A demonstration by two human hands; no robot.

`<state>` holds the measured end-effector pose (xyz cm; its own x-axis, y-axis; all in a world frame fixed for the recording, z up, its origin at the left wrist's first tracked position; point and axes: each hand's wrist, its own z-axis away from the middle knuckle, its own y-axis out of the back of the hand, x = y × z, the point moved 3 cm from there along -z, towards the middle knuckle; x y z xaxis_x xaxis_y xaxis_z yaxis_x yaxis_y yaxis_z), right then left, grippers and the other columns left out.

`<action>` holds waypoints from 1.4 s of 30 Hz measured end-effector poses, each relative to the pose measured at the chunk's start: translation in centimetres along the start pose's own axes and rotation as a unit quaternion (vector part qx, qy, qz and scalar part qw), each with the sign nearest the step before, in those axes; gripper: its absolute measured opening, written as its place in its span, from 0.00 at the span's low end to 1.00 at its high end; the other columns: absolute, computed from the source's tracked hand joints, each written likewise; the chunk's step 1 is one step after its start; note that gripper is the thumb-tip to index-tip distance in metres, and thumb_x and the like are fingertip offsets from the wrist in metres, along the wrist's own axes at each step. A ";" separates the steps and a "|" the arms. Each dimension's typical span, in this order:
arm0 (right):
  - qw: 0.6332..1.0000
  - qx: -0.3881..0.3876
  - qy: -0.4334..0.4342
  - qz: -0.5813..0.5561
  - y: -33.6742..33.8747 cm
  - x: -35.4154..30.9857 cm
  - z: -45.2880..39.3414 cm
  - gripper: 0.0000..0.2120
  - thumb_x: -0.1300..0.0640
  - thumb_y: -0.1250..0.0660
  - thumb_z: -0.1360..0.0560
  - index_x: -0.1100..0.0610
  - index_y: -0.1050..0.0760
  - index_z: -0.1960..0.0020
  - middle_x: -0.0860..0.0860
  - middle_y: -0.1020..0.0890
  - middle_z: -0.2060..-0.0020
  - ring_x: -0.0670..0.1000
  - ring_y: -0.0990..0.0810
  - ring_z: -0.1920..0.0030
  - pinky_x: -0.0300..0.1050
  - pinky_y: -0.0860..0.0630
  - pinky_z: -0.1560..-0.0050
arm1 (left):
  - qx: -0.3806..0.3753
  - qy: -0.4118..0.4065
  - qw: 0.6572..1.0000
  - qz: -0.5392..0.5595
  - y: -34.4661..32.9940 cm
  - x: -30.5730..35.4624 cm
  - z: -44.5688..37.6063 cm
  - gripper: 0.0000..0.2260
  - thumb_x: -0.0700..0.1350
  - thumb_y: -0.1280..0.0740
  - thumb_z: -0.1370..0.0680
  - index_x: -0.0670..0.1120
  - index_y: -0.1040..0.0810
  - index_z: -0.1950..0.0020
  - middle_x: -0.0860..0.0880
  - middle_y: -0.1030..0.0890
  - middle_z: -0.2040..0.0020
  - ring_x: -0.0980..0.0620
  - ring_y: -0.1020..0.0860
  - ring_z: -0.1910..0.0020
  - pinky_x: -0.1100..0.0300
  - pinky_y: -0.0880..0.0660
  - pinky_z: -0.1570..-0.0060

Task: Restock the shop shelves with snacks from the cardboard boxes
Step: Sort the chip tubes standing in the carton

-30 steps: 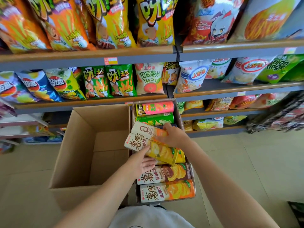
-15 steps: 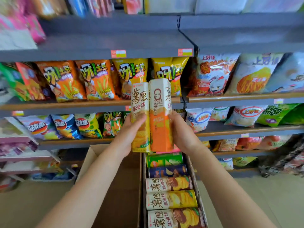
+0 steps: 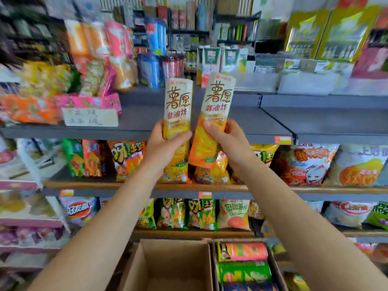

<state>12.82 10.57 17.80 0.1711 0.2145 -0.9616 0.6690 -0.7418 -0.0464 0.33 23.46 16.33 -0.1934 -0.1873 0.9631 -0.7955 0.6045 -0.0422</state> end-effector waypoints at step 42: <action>0.982 -0.052 0.004 0.184 -13.8 3.7 -21.2 0.51 0.37 0.25 0.33 0.48 0.49 0.19 0.51 0.30 0.26 0.53 0.31 0.27 0.58 0.29 0.30 | 0.031 -0.010 0.994 -0.100 6.6 -1.6 -23.0 0.43 0.49 0.26 0.24 0.49 0.50 0.19 0.49 0.34 0.24 0.48 0.34 0.26 0.50 0.33 0.32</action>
<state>19.56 35.12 20.63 0.4198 -0.0507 -0.9062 0.6310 -0.7014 0.3316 8.55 45.54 20.65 -0.0398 -0.3150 0.9482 -0.8529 0.5051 0.1320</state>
